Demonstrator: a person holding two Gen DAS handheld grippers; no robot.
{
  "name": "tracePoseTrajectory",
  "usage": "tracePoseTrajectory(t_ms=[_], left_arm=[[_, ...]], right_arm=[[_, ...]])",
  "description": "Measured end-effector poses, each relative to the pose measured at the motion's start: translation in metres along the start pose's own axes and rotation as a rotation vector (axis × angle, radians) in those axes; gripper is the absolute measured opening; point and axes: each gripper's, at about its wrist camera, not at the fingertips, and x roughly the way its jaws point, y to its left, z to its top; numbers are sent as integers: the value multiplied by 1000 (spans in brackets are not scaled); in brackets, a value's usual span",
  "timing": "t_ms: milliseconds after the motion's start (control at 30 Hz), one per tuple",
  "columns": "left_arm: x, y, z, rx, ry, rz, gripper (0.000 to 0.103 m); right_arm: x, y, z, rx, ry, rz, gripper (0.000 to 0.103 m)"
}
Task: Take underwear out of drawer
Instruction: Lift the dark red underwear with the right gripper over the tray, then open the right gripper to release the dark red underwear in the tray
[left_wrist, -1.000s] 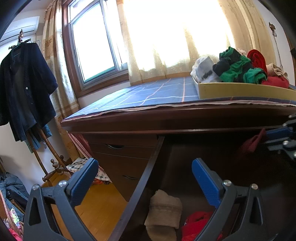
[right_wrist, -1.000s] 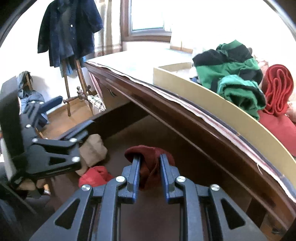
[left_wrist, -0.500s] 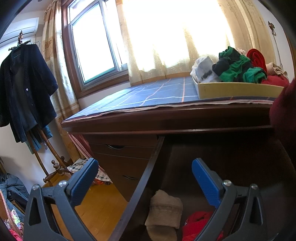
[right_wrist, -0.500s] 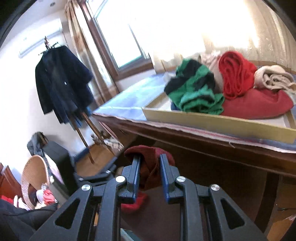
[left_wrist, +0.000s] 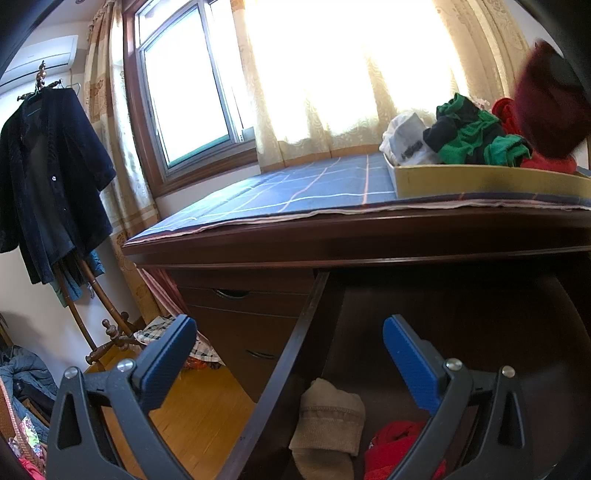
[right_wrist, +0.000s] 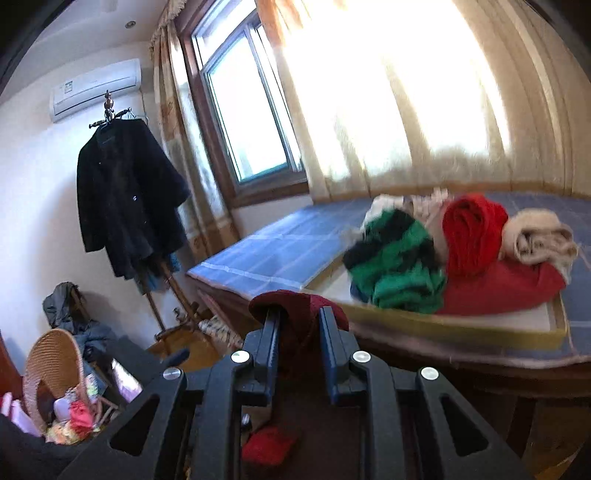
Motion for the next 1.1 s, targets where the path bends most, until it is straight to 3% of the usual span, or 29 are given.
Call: tracePoseTrajectory(t_ms=[133,300,533,733,967,1100], left_arm=[[0,0,0,0,1,-1,103],[0,2,2,-11,8,-17,103],[-1,4,2,-16,6,-24,103],[0,4,2,-17,9,-33,103],[0,4,2,-21,8,-35,103],[0,4,2,-19,8,-35,103]], right_arm=[[18,8,14,-72,-66,-46,22],[51,5,31,-105,-80,-82,22],[104,-5,36,-125,-19,-137,22],[139,-24,35,-62,16,-146,22],[167,-23,23,-76,81,-168,22],[173,-22,16,-93,67,-177,23]])
